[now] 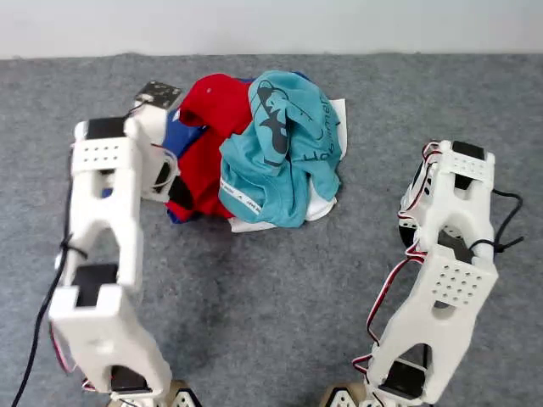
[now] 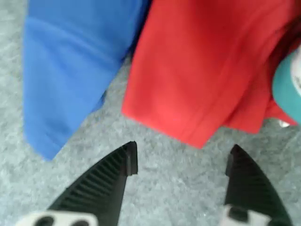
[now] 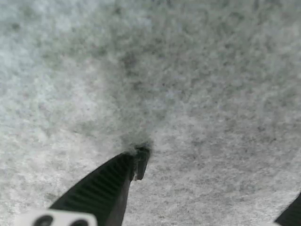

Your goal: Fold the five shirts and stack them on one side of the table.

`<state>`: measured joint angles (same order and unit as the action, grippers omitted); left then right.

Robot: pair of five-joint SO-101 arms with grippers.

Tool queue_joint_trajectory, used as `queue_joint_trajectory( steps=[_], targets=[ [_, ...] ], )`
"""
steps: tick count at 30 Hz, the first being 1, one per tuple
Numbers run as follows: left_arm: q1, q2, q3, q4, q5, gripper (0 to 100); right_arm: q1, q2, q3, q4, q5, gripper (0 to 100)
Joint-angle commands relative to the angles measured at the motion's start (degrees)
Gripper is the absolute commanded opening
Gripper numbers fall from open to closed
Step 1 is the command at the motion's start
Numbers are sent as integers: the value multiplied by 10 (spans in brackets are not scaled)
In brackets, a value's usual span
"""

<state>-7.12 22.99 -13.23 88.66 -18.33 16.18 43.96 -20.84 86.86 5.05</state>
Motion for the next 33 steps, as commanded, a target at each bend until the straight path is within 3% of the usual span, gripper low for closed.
queue_joint_trajectory(
  steps=[1,5,12,16,21,27,33],
  targets=[
    [27,84,-136,62,0,344,-25,42,-4,-4,7,496],
    [45,210,-292,102,19,350,-25,42,-4,-4,7,496],
    [54,411,-521,105,187,348,-25,42,-4,-4,7,496],
    [42,502,-633,105,251,265,-25,42,-4,-5,7,496],
    [47,552,-731,118,187,8,-25,42,-4,-5,7,496],
    [4,509,-772,120,141,12,-25,42,-4,-5,7,496],
    [-98,401,-772,120,142,12,-25,42,-4,-5,7,496]
  ],
)
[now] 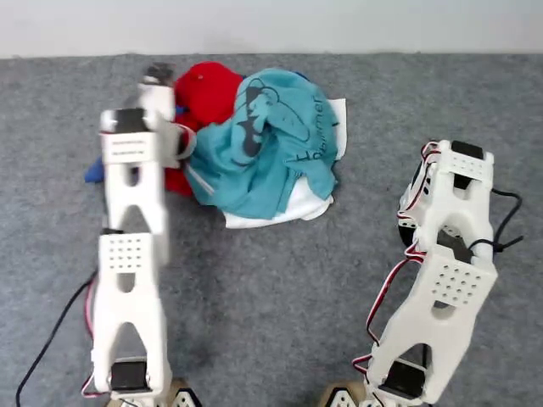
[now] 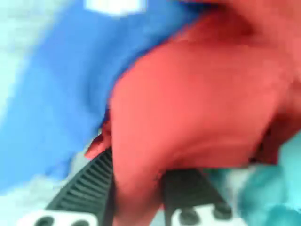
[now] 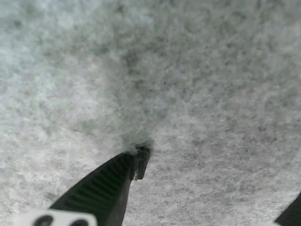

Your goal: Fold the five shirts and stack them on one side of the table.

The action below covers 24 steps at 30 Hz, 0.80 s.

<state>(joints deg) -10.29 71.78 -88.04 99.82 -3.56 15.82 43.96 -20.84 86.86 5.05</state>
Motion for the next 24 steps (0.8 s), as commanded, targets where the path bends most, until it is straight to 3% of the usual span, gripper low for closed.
queue_joint_trajectory(
  steps=[1,14,24],
  targets=[
    [-87,-107,-23,8,-6,12,-22,42,-4,-5,7,496],
    [-264,-319,-24,8,-5,12,-22,42,-4,-5,6,496],
    [-191,-411,-22,8,-5,13,-22,42,-4,-5,6,496]
  ],
)
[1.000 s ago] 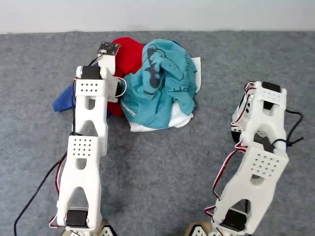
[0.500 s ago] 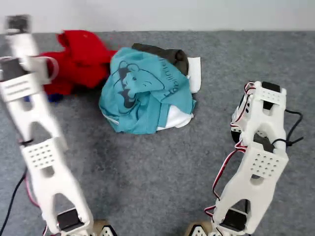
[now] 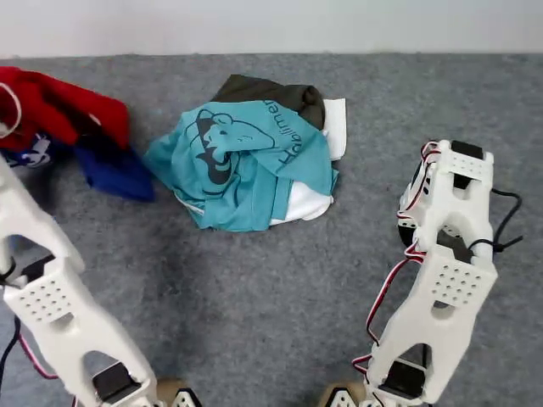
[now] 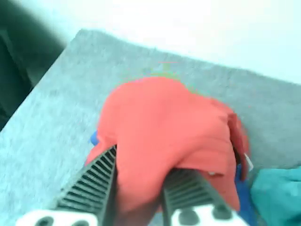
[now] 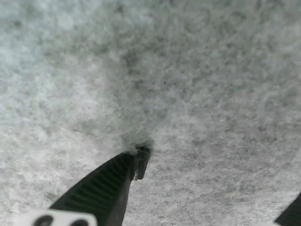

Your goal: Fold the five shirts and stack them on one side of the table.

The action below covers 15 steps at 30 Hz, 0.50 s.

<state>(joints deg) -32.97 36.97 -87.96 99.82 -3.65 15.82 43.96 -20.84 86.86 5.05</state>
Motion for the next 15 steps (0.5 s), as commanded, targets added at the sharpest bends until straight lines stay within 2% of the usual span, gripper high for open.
queue_joint_trajectory(
  steps=[1,4,8,13,15],
  targets=[
    [49,-69,-22,8,-4,13,-22,42,-4,-5,6,496],
    [92,-71,8,8,-4,13,-22,42,-4,-5,6,496],
    [136,-71,123,8,-7,28,-22,42,-4,-5,6,496],
    [160,-76,295,8,-34,227,-22,42,-4,-5,6,496],
    [156,-76,349,8,-72,254,-22,42,-4,-5,6,496]
  ],
)
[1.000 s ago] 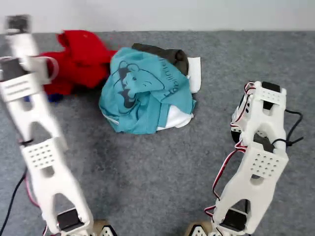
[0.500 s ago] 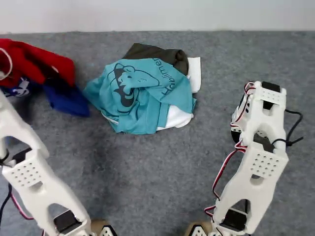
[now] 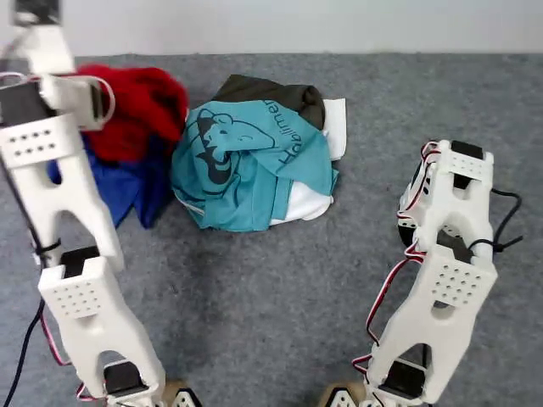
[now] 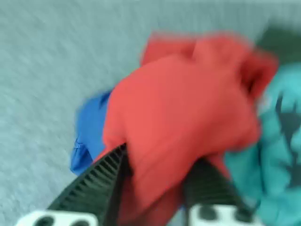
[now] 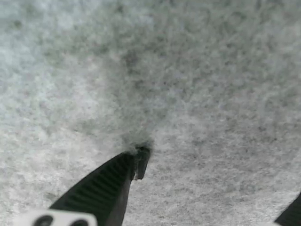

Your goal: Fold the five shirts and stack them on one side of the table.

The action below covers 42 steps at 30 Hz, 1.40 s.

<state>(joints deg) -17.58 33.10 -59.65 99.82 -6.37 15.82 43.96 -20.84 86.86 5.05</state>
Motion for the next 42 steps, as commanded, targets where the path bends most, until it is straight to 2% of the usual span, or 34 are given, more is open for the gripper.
queue_joint_trajectory(
  steps=[1,3,6,14,17,19,23,26,33,36,42],
  targets=[
    [3,-38,91,8,-66,254,-22,42,-4,-5,6,496],
    [4,-39,131,8,-91,254,-22,42,-4,-5,6,496],
    [40,-39,159,8,-92,254,-22,42,-4,-5,6,496],
    [244,-89,157,4,-91,254,-22,42,-4,-5,6,496],
    [295,-91,164,-30,-89,254,-22,42,-4,-5,6,496],
    [294,-67,180,-88,-68,254,-22,42,-4,-5,6,496],
    [246,31,191,-220,11,251,-22,42,-4,-5,6,496],
    [211,100,183,-265,53,206,-22,42,-4,-5,6,496],
    [195,197,108,-258,54,15,-22,42,-4,-5,6,496],
    [192,193,52,-217,54,13,-22,42,-4,-5,6,496],
    [182,139,-145,-66,53,13,-22,42,-4,-5,6,496]
  ],
)
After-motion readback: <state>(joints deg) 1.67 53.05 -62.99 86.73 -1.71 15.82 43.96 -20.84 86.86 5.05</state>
